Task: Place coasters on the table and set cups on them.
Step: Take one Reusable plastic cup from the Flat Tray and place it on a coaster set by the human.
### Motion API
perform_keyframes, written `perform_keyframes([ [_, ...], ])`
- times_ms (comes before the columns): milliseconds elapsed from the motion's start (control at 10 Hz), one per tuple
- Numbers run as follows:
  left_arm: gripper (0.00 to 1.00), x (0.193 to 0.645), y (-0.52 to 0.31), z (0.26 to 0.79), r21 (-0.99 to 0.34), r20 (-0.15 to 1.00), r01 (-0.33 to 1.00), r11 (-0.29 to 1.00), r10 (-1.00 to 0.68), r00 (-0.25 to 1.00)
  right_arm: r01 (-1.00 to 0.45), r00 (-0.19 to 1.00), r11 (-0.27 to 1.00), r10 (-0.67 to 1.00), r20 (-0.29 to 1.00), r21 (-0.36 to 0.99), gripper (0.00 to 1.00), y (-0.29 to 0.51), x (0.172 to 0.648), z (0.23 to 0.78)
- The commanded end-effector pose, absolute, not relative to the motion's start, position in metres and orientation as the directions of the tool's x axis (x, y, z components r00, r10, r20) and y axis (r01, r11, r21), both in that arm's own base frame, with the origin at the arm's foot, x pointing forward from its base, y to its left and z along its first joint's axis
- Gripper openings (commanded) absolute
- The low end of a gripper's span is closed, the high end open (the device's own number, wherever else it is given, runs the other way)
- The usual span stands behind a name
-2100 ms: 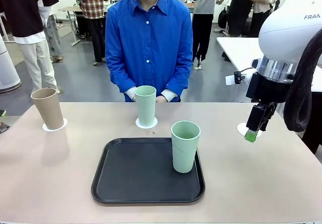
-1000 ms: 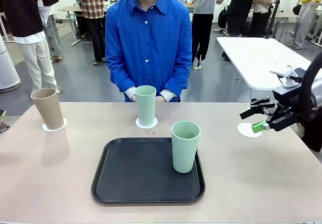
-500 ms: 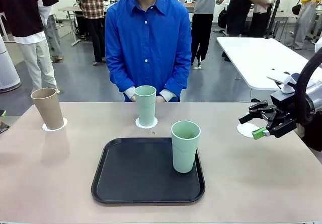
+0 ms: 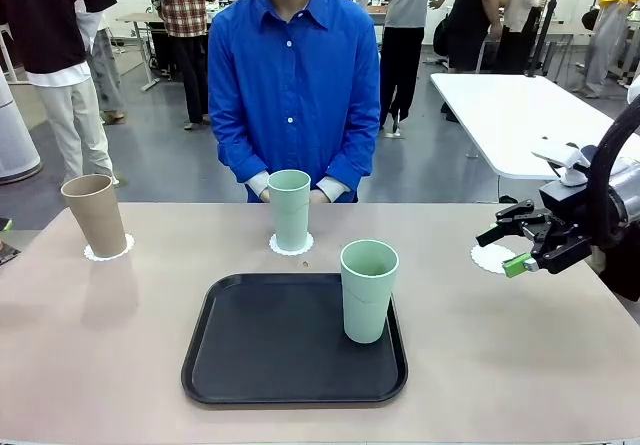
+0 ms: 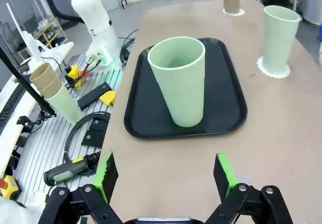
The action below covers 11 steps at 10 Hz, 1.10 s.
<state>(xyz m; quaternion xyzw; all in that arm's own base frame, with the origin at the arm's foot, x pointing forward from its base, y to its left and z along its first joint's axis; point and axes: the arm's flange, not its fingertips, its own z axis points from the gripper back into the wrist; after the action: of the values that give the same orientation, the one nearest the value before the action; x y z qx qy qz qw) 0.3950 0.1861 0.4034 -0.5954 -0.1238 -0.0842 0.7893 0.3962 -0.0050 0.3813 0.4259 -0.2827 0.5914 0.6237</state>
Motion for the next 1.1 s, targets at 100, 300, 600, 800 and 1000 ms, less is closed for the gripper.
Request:
perform_keyframes([
  [100,1.0,0.394,0.187,0.406,-0.92,0.299,0.285,0.269,0.014,0.954,-0.995,0.078,-0.038,0.354,0.932,0.098,1.0,0.007,0.402,0.348],
  [300,1.0,0.394,0.187,0.406,-0.92,0.299,0.285,0.269,0.014,0.954,-0.989,0.133,-0.014,0.332,0.934,0.145,1.0,0.024,0.404,0.325],
  [600,1.0,0.394,0.187,0.406,-0.92,0.299,0.285,0.269,0.014,0.954,-0.982,0.164,-0.032,0.326,0.931,0.184,1.0,0.046,0.403,0.299],
  [800,1.0,0.394,0.187,0.406,-0.92,0.299,0.285,0.269,0.014,0.954,-0.983,0.167,-0.019,0.322,0.932,0.183,1.0,0.055,0.41,0.287],
  [1000,1.0,0.394,0.187,0.406,-0.92,0.299,0.285,0.269,0.014,0.954,-0.985,0.148,-0.039,0.324,0.934,0.169,1.0,0.066,0.412,0.28],
])
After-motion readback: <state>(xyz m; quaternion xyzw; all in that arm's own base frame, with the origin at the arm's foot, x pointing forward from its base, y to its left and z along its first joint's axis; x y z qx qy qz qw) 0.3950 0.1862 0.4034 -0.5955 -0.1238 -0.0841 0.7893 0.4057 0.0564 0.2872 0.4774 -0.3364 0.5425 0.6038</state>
